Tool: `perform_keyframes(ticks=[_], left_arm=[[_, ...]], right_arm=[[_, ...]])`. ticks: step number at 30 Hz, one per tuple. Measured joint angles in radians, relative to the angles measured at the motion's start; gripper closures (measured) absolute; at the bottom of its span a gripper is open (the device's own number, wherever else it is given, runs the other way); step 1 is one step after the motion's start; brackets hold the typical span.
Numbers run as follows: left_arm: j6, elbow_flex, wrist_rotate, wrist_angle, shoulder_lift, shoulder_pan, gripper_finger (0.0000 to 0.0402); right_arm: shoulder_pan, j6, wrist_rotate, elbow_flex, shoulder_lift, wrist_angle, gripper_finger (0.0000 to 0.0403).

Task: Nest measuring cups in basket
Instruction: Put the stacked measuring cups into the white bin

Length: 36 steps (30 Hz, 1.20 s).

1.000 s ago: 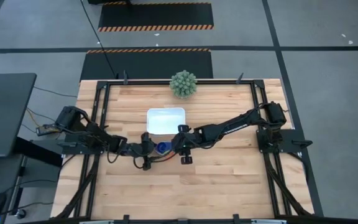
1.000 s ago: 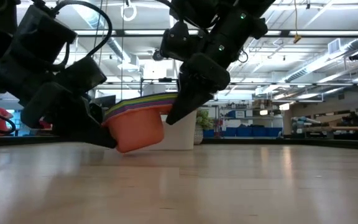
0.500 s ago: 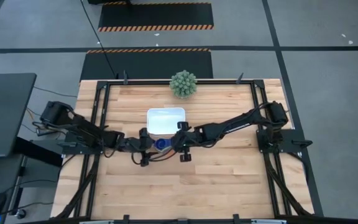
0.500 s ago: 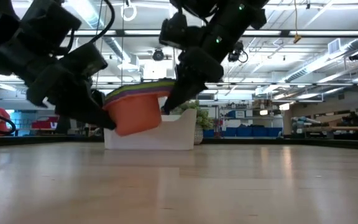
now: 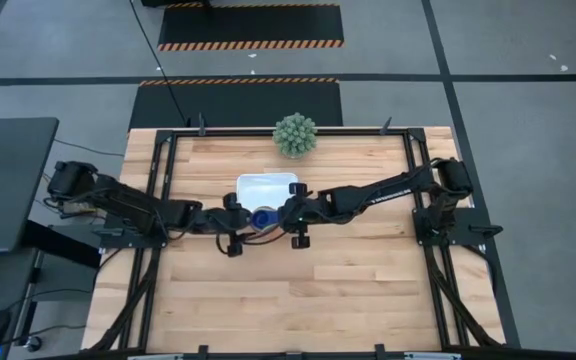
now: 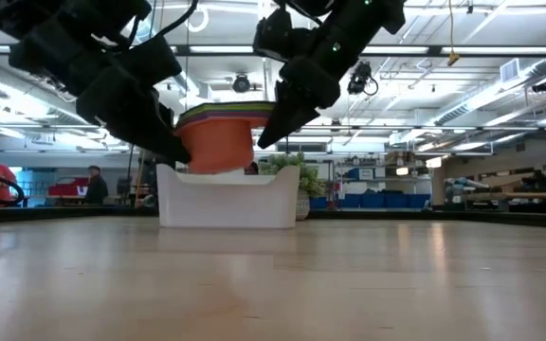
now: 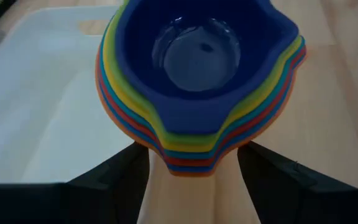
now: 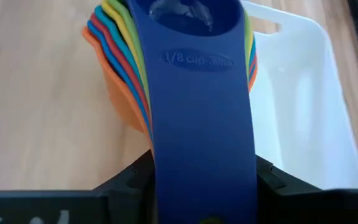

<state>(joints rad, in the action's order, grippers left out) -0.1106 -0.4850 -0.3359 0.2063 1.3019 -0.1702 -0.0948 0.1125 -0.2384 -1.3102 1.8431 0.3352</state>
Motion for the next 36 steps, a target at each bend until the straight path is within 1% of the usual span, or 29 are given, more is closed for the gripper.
perform_keyframes(ticks=[5,13,15,18,25,30,36], left_arm=[[0.046,-0.045,0.001,-0.094,-0.023,0.049,0.0157],[0.122,-0.106,0.001,-0.168,-0.029,0.128,0.0157],[0.135,-0.109,0.009,-0.169,-0.029,0.153,0.0157],[0.137,-0.110,0.065,-0.169,-0.028,0.204,0.0157],[0.195,-0.113,0.086,-0.161,-0.028,0.293,0.0157],[0.202,-0.113,0.157,-0.166,-0.028,0.356,0.0157],[0.214,-0.113,0.200,-0.185,-0.026,0.402,0.0157]], right_arm=[[0.031,0.023,-0.020,0.000,0.001,-0.005,0.0249],[0.086,0.046,-0.026,0.002,0.003,0.012,0.0249],[0.100,0.054,-0.030,0.002,0.003,0.009,0.0249],[0.119,0.072,-0.032,0.002,0.003,-0.004,0.0249],[0.182,0.098,0.033,0.002,0.005,-0.020,0.0249],[0.221,0.109,0.114,0.002,0.005,-0.040,0.0249],[0.240,0.129,0.146,0.002,0.007,-0.069,0.0249]])
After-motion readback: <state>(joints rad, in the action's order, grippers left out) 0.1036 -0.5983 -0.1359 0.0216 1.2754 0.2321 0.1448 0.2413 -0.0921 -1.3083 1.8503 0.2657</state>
